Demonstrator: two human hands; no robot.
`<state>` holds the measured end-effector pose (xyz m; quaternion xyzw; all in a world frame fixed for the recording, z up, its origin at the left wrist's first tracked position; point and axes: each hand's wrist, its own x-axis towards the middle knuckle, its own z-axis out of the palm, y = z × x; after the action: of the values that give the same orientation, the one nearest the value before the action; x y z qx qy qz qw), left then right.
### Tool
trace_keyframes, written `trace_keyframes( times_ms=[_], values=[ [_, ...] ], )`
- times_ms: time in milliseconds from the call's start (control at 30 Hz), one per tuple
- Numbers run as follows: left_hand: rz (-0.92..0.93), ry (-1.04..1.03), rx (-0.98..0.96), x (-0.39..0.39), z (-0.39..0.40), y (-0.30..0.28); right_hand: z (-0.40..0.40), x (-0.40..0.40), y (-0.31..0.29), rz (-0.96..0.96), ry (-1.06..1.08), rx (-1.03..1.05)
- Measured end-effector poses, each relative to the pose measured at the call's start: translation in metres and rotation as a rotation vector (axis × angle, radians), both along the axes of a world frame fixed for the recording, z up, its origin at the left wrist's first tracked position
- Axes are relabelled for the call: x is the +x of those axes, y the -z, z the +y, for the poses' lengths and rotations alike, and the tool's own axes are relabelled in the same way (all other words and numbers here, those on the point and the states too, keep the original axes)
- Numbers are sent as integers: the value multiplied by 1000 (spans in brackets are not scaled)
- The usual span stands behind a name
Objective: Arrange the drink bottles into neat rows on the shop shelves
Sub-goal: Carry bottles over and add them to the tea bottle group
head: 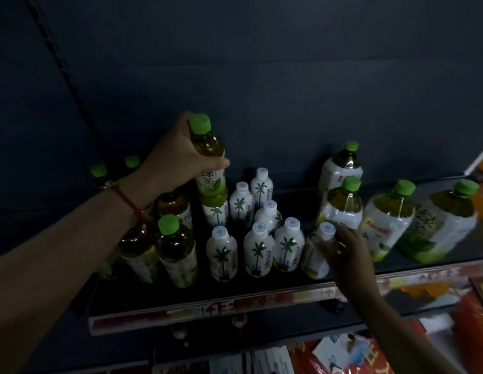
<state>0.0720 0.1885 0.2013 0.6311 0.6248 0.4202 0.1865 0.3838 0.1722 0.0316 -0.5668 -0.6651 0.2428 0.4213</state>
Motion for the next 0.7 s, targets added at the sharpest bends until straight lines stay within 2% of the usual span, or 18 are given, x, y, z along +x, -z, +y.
trace_keyframes(
  times_ms=[100,400,567,700],
  values=[
    [28,36,-37,-6,7,-12,3,-5,-2,21,-2,9],
    [-126,135,-145,-10,12,-3,6,-10,1,37,33,88],
    [67,166,-227,-3,19,25,6,-8,5,77,60,9],
    [194,179,-274,1,29,45,9,-9,8,4,105,-7]
  ],
)
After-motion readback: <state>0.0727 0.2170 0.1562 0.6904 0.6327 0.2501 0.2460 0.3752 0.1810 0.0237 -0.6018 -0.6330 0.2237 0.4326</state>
